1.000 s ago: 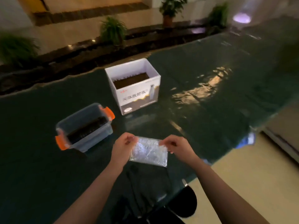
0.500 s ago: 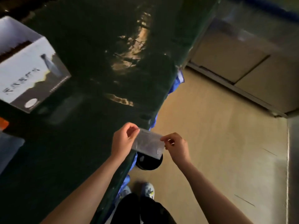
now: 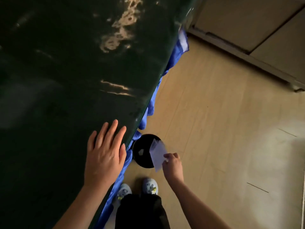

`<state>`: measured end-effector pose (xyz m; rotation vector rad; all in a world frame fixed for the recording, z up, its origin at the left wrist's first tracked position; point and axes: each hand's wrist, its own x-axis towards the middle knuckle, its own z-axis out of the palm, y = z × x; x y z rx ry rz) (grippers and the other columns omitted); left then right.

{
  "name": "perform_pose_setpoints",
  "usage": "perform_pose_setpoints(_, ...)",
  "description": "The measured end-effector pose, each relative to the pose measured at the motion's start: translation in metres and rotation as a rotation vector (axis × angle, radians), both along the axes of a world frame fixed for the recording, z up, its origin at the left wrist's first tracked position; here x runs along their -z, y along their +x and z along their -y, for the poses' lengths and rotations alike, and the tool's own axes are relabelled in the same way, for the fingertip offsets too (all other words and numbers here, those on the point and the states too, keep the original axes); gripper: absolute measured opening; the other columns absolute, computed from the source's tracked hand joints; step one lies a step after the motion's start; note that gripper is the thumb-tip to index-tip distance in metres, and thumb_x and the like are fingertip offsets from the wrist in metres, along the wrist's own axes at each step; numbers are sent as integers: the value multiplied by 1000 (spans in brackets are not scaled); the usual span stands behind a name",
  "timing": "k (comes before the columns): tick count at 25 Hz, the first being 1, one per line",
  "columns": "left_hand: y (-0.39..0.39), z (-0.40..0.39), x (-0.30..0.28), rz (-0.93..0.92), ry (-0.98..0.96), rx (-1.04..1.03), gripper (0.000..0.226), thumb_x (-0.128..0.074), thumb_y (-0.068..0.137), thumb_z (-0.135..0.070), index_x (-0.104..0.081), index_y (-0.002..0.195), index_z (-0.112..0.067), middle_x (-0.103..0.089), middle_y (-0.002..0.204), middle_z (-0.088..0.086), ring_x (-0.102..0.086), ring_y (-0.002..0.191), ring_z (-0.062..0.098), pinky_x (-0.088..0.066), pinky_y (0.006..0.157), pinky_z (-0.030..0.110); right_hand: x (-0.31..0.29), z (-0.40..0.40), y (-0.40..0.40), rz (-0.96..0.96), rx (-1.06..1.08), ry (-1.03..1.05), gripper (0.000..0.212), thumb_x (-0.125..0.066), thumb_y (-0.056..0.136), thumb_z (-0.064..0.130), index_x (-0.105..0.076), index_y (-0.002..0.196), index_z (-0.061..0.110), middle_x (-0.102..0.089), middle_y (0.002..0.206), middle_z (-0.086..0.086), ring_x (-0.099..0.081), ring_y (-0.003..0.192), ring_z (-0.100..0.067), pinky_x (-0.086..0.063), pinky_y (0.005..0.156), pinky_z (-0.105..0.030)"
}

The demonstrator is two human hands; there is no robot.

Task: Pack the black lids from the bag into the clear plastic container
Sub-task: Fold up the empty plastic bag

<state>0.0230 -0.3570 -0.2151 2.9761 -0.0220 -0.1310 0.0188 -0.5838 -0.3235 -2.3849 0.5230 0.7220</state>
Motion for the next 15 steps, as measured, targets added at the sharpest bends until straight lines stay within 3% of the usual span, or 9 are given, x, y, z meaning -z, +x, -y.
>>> perform_pose_setpoints(4,0,1,3,49,12,-13,49,-34,96,-33,-39,143,-21,-36,155,5,-32,142,28,-24,113,49,79,-21,4,-218,-91,-20,44,-43,90,2,-54,131,10,-45,134,-9,-58,110,-30,-49,87,-35)
perform_pose_setpoints(10,2,4,8,135,12,-1,50,-34,94,-30,-45,141,-18,-37,154,6,-35,141,30,-26,110,52,183,-26,13,-327,-263,-40,50,-45,91,5,-47,140,13,-41,143,-8,-52,123,-30,-48,91,-36)
perform_pose_setpoints(15,1,2,16,196,23,29,51,-35,90,-28,-49,137,-15,-42,150,10,-41,136,37,-34,103,62,244,-32,24,-358,-372,-58,42,-55,90,13,-57,132,11,-56,133,-14,-55,121,-30,-46,92,-33)
